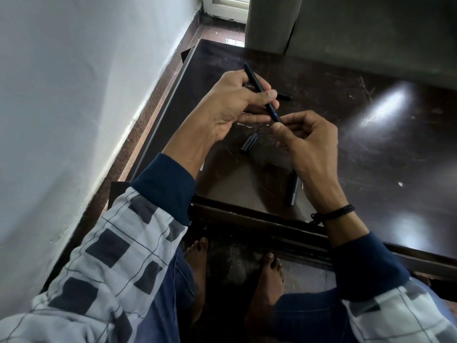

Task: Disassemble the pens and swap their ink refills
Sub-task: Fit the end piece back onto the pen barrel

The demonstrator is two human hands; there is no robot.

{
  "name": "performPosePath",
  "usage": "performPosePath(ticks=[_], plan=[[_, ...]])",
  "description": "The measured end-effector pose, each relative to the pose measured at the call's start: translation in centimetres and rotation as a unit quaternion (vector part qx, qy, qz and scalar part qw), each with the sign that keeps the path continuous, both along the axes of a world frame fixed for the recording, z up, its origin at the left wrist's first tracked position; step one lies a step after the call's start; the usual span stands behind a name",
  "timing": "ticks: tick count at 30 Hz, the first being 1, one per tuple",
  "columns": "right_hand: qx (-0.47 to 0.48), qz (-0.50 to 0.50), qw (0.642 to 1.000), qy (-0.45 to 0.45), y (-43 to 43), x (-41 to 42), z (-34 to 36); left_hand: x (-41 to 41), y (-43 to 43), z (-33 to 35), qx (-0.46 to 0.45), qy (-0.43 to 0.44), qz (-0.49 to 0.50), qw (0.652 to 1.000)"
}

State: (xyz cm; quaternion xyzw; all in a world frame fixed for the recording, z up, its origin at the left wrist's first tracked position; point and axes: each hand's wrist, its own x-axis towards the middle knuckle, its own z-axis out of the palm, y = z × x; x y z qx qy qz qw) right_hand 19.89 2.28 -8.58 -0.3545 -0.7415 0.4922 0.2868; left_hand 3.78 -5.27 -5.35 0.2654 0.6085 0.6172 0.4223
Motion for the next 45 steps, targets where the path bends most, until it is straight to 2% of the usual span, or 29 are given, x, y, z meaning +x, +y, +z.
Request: performPosePath(ticks=[29,45], plan=[[-0.020,0.017,1.000,-0.008,-0.28,-0.15,0.38,-0.18,0.06,-0.11,-0.002,-0.001,0.001,1.000],[0.008,0.013,1.000,-0.022,-0.35,0.01,0.46,-0.24,-0.03,0.01,-0.005,0.006,0.002,1.000]])
